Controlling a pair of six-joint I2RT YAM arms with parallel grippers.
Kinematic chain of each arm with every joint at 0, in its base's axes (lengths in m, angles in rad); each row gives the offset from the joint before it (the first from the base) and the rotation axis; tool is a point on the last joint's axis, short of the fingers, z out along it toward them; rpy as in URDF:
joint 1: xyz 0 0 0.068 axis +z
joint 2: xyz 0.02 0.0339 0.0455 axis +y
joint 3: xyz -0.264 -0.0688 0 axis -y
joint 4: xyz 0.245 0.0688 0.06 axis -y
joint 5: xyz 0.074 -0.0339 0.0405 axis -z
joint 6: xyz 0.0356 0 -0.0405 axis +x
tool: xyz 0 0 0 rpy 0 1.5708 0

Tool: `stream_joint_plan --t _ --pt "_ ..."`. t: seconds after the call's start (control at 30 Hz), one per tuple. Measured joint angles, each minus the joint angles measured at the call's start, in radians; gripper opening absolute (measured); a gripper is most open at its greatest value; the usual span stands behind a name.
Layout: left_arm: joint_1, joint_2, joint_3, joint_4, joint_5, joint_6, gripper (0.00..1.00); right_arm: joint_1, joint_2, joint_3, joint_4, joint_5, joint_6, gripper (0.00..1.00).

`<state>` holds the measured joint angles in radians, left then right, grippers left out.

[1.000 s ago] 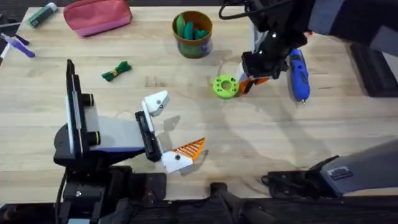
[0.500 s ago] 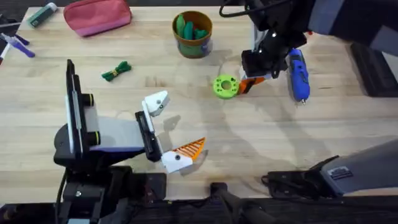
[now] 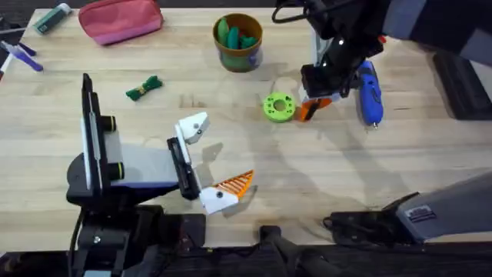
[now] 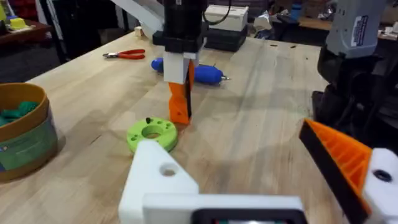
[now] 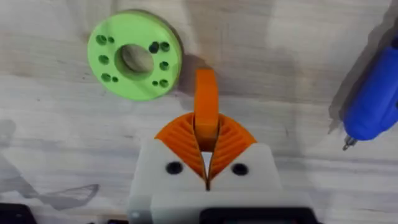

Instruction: Pick up the gripper from the table and insert it into the empty holder that is missing its gripper. Then pick up a screw, insert it into the mounting hole, and use the screwdriver to tighten it. Finally, clean up the table by picking up the vegetable and placing it into the bucket.

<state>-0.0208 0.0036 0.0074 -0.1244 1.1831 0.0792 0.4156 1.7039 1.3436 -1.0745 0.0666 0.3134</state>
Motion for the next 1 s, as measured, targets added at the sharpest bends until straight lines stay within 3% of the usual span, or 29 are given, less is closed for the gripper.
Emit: stream_joint_plan --t 0.13,0.33,0.63,0.77,1.0 --pt "0.000 0.000 0.000 0.000 0.000 0.000 0.988 0.000 -0.024 0.048 -0.031 0.000 0.000 0.013" --pt "0.000 0.000 0.000 0.000 0.000 0.000 0.988 0.000 -0.163 0.134 -0.104 0.000 0.009 0.013" --pt "0.000 0.000 0.000 0.000 0.000 0.000 0.988 0.000 -0.322 0.143 -0.083 -0.068 0.084 0.013" --pt "0.000 0.000 0.000 0.000 0.001 0.000 0.988 0.017 -0.413 0.067 0.071 -0.147 0.109 0.013" --pt "0.000 0.000 0.000 -0.001 0.002 0.000 0.988 0.033 -0.631 -0.198 0.323 -0.337 0.180 0.013"
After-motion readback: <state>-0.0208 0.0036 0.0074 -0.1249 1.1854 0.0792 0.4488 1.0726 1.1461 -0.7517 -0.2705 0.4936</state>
